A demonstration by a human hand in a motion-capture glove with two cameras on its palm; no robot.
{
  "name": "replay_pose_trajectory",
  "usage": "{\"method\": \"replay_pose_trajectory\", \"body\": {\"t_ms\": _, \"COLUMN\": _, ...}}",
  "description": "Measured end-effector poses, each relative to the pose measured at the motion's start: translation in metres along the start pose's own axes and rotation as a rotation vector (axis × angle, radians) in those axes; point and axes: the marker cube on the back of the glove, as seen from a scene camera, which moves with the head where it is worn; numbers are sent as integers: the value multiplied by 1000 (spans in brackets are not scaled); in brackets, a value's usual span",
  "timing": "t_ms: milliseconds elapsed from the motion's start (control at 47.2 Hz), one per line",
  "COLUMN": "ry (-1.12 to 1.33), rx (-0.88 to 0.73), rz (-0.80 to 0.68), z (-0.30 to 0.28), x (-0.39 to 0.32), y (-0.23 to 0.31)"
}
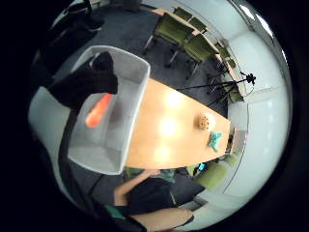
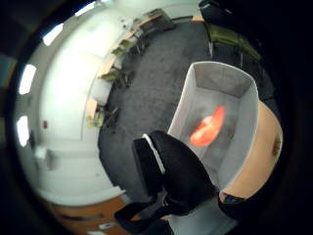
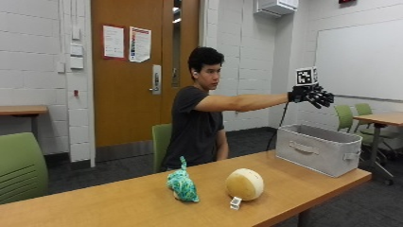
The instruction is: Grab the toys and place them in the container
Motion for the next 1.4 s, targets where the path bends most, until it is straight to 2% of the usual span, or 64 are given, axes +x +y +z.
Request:
{"method": "replay_pose_trajectory", "body": {"t_ms": 85, "ry": 84, "rx": 10, "rz": -102, "z": 0, "x": -18, "y": 14}}
{"method": "replay_pose_trajectory", "body": {"t_ms": 148, "ry": 84, "rx": 21, "rz": -68, "z": -2, "x": -56, "y": 25}}
{"method": "replay_pose_trajectory", "body": {"t_ms": 191, "ry": 79, "rx": 24, "rz": -3, "z": -5, "x": -53, "y": 27}}
{"method": "replay_pose_trajectory", "body": {"t_ms": 297, "ry": 102, "rx": 32, "rz": 110, "z": -16, "x": -11, "y": 33}}
{"method": "replay_pose_trajectory", "body": {"t_ms": 403, "ry": 98, "rx": 48, "rz": 47, "z": -30, "x": 44, "y": 46}}
{"method": "replay_pose_trajectory", "body": {"t_ms": 509, "ry": 153, "rx": 71, "rz": 250, "z": -41, "x": 108, "y": 50}}
{"method": "replay_pose_trajectory", "body": {"t_ms": 891, "ry": 199, "rx": 49, "rz": 405, "z": -55, "x": 291, "y": 108}}
{"method": "replay_pose_trajectory", "body": {"t_ms": 1124, "ry": 186, "rx": -16, "rz": 492, "z": -1, "x": 382, "y": 138}}
{"method": "replay_pose_trajectory", "body": {"t_ms": 1400, "ry": 125, "rx": -137, "rz": 532, "z": 105, "x": 423, "y": 152}}
